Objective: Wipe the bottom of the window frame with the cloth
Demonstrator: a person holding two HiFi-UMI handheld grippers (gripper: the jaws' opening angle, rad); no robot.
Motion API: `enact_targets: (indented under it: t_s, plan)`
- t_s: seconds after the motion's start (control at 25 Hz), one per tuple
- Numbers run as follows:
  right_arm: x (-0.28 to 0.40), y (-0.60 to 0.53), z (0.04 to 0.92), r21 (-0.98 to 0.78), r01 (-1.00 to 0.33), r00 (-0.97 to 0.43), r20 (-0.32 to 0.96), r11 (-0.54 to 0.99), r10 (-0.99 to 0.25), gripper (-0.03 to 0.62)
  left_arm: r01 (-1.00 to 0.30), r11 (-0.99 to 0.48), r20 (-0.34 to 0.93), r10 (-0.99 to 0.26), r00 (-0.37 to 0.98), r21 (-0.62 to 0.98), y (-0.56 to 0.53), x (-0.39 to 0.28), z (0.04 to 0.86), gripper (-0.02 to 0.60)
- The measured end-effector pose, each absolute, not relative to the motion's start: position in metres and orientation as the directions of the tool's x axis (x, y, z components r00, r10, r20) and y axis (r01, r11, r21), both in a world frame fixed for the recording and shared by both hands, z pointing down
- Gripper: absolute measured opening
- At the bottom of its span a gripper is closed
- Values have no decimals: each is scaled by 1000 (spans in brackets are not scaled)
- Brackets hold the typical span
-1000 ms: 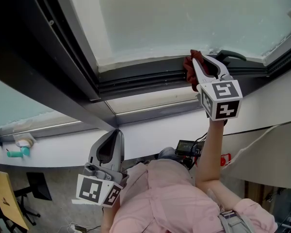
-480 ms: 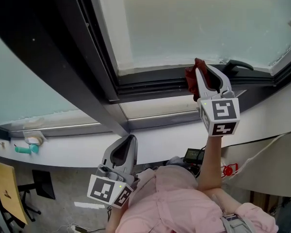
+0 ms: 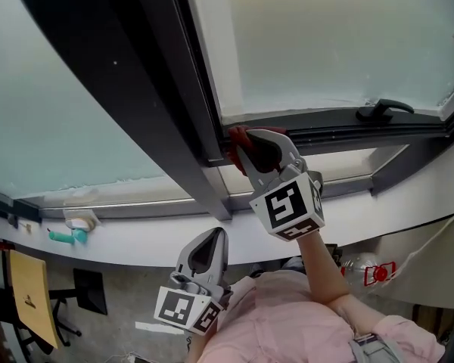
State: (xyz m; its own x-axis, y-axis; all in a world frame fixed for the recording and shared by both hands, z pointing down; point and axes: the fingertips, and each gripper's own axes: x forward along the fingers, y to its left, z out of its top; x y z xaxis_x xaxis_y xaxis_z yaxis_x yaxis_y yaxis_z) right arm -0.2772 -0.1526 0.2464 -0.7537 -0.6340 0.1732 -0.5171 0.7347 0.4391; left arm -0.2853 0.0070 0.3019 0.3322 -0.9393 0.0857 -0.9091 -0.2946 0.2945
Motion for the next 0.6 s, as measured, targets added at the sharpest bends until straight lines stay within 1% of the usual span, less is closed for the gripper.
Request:
enact_targets:
  t_s: [0.12,0.32,0.6]
  plan:
    - [-296,-149,255,451,-490,-759,201,746,-620,72,-918,-263,90,-949,301,297,18,-297,303,-3]
    - [-307,-155,270,508,-492,-709,238,707,-664,71,-927,-223,90,-961,260,302,30,-311,304,-3]
    - [-309,-155,274,527,-506,-688,231,683,-688,69,-921,-230,91,-959,270,314,35,-311,308,-3]
